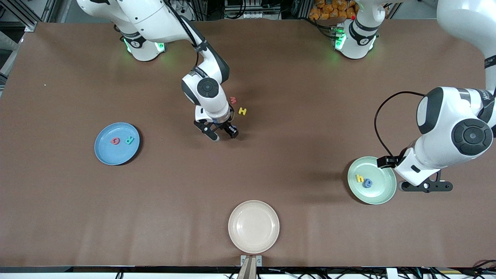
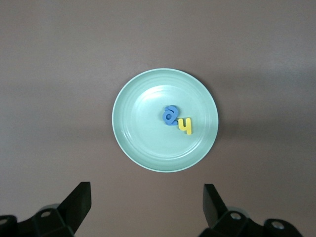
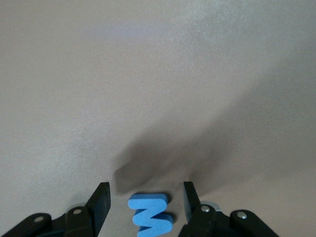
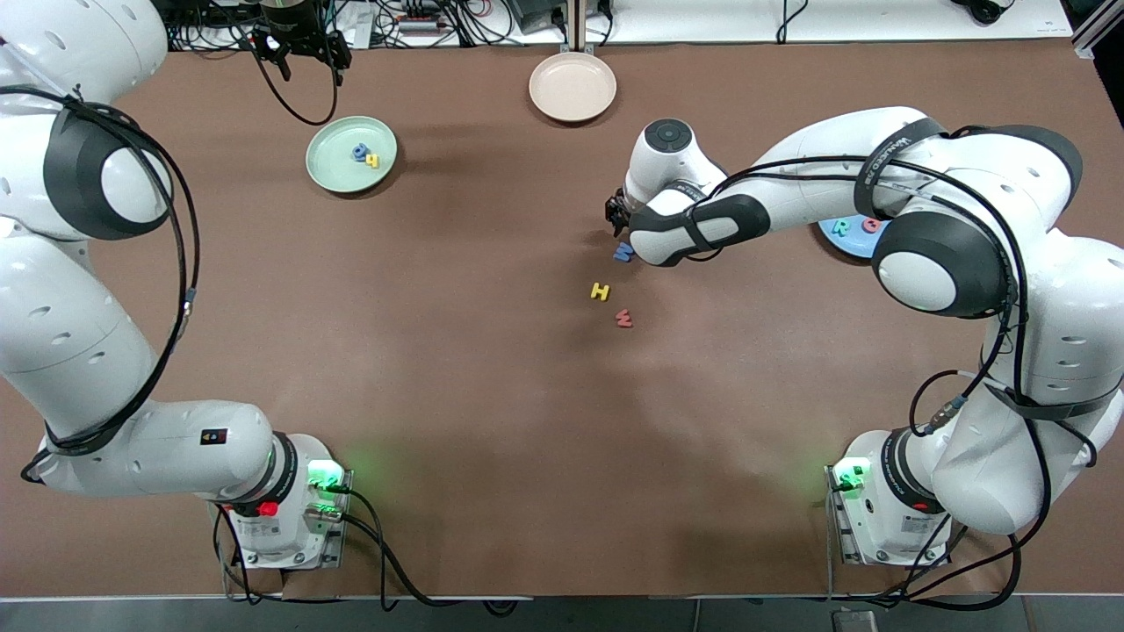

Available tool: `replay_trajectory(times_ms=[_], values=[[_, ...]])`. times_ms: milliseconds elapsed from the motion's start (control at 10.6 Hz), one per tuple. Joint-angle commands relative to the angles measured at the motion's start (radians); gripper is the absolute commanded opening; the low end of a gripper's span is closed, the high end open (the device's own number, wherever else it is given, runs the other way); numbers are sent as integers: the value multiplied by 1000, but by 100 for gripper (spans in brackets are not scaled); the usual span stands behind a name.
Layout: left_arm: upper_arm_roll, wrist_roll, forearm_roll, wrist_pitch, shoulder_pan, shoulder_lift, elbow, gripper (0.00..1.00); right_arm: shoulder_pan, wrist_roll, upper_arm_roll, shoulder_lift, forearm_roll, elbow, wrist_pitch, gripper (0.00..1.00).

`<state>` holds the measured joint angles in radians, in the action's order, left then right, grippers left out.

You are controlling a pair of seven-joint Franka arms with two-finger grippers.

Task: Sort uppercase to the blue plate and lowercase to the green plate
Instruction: 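Lift the blue M with the right gripper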

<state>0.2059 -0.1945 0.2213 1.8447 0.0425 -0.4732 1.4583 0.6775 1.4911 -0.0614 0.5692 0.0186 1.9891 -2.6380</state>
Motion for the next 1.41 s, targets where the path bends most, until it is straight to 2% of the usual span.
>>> replay_trajectory(times_ms=[0,188,659,1036,1318], values=[[-25,23,-27,-13,-18,14,7,100,2,57,-9,12,-12,-19,10,67],[-25,20,-28,-13,-16,18,7,100,7,55,-11,12,-14,-20,12,62],[-25,20,-28,-24,-24,31,7,100,24,38,-26,12,-3,-18,12,60],[-25,18,-30,-24,-27,27,7,100,27,-80,-25,12,0,-10,27,54],[-25,17,-30,-24,-29,25,7,100,22,-118,-23,9,1,-7,33,53]])
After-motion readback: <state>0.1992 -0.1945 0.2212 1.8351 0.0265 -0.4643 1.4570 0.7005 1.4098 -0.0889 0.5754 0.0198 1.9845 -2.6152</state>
